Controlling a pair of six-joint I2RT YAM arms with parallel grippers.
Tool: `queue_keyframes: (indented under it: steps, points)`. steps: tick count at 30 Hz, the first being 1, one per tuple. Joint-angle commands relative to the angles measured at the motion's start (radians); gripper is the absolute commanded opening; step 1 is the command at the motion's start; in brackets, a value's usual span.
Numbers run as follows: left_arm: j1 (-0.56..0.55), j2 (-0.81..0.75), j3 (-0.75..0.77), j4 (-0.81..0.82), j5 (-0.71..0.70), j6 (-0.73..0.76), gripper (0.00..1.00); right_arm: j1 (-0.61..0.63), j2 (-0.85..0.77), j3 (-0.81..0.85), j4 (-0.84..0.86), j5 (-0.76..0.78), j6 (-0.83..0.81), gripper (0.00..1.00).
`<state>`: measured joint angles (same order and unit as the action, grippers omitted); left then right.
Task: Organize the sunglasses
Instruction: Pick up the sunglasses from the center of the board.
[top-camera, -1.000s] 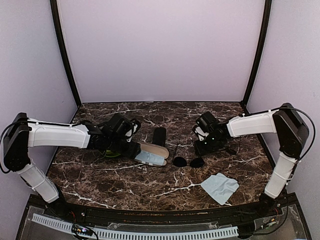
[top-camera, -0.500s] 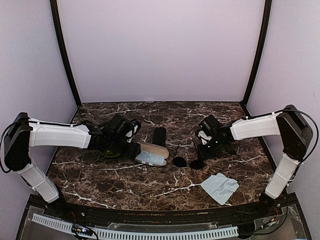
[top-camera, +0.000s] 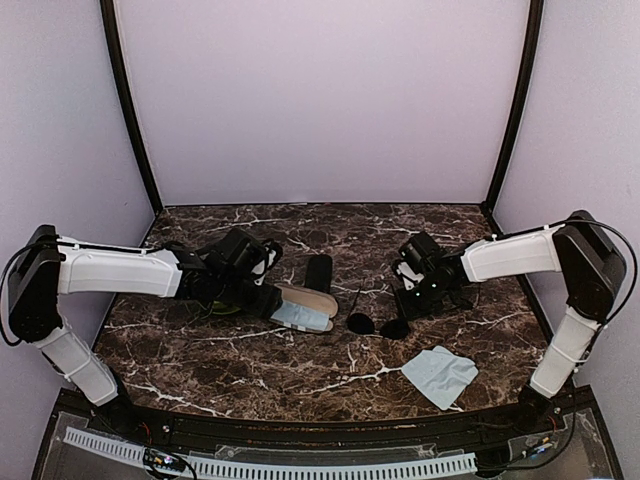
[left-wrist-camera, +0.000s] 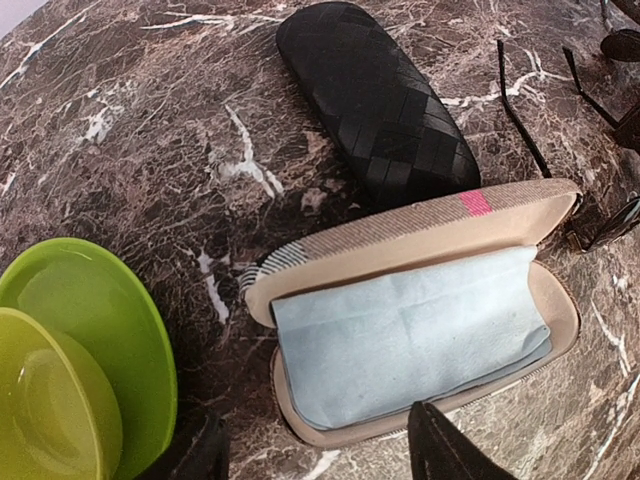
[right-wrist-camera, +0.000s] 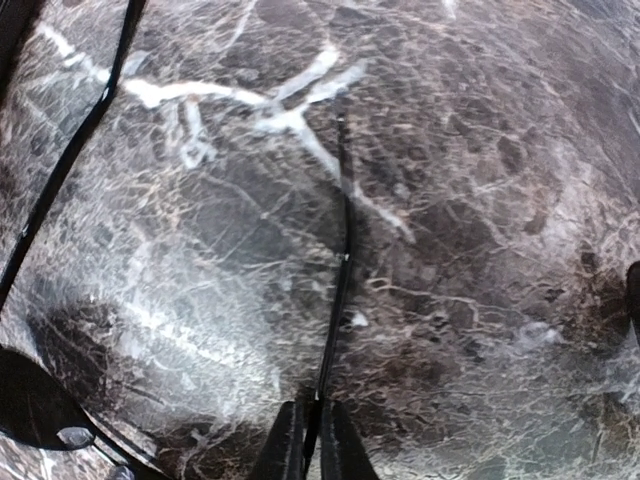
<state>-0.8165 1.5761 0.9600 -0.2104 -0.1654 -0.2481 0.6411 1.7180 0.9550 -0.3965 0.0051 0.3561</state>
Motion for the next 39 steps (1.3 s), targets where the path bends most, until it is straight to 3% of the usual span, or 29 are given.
queue_keyframes:
  steps: [1, 11, 19, 26, 35, 39]
  points:
    - [-0.006, -0.021, 0.001, -0.002, -0.022, -0.006, 0.64, -0.002, 0.001, 0.016, 0.005, 0.050, 0.006, 0.06]
    - [-0.006, -0.074, -0.005, 0.010, -0.068, -0.007, 0.65, -0.002, -0.092, 0.064, -0.002, 0.123, -0.040, 0.00]
    - [-0.005, -0.169, -0.065, 0.153, 0.027, -0.018, 0.72, -0.002, -0.247, 0.019, 0.061, 0.117, -0.106, 0.00]
    - [-0.026, -0.236, -0.111, 0.355, 0.224, -0.053, 0.72, 0.002, -0.389, -0.040, 0.170, -0.018, -0.193, 0.00]
    - [-0.118, -0.231, -0.210, 0.673, 0.443, -0.046, 0.74, 0.107, -0.384, -0.051, 0.270, -0.083, -0.240, 0.00]
    - [-0.132, -0.226, -0.226, 0.681, 0.466, 0.001, 0.78, 0.148, -0.386, -0.069, 0.322, -0.106, -0.243, 0.00]
